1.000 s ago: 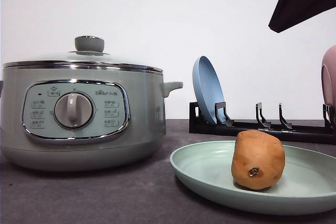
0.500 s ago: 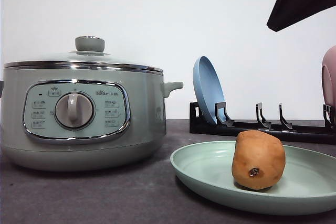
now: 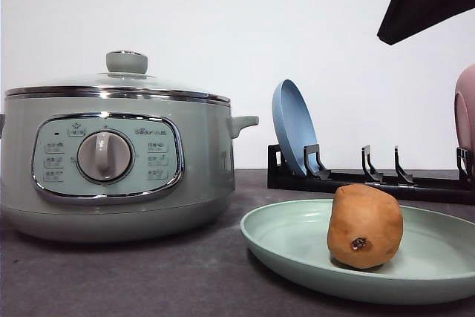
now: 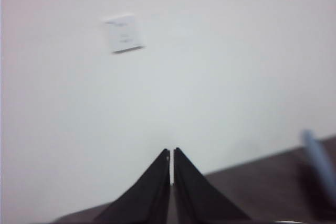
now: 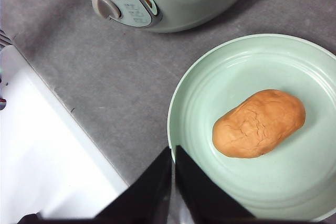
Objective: Transfer potato from steamer to green plate
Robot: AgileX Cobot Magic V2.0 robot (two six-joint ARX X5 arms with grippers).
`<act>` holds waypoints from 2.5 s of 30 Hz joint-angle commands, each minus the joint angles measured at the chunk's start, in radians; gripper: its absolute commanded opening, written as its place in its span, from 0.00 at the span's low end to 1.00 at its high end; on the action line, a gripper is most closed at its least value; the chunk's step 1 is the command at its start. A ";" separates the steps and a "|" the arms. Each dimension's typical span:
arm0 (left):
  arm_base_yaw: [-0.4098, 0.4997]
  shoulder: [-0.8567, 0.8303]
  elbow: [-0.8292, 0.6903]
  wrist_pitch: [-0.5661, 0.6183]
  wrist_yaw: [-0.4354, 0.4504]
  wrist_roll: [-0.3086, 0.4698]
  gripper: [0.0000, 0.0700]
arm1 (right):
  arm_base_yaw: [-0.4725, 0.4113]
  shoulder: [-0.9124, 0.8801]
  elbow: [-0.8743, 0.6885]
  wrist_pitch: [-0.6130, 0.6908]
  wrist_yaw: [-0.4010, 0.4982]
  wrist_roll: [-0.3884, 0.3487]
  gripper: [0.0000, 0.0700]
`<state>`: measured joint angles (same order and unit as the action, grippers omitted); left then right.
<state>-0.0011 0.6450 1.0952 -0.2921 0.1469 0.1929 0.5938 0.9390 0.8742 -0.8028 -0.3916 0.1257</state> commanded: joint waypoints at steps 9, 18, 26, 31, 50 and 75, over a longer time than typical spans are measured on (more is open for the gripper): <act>0.039 -0.299 -0.493 0.215 -0.145 0.004 0.00 | 0.005 0.005 0.018 0.010 -0.001 -0.009 0.00; 0.041 -0.485 -0.783 0.211 -0.182 -0.004 0.00 | 0.005 0.005 0.018 0.010 -0.001 -0.009 0.00; 0.041 -0.602 -0.945 0.200 -0.182 -0.003 0.00 | 0.005 0.005 0.018 0.010 -0.001 -0.009 0.00; 0.041 -0.642 -0.998 0.170 -0.182 -0.003 0.00 | 0.005 0.005 0.018 0.010 -0.001 -0.009 0.00; 0.040 -0.642 -1.084 0.105 -0.181 -0.003 0.00 | 0.005 0.005 0.018 0.010 -0.001 -0.009 0.00; 0.040 -0.642 -1.084 0.105 -0.181 -0.003 0.00 | -0.042 -0.042 0.018 0.014 0.005 -0.092 0.00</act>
<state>0.0372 0.0051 0.0322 -0.1833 -0.0299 0.1925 0.5572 0.9086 0.8742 -0.8008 -0.3900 0.0854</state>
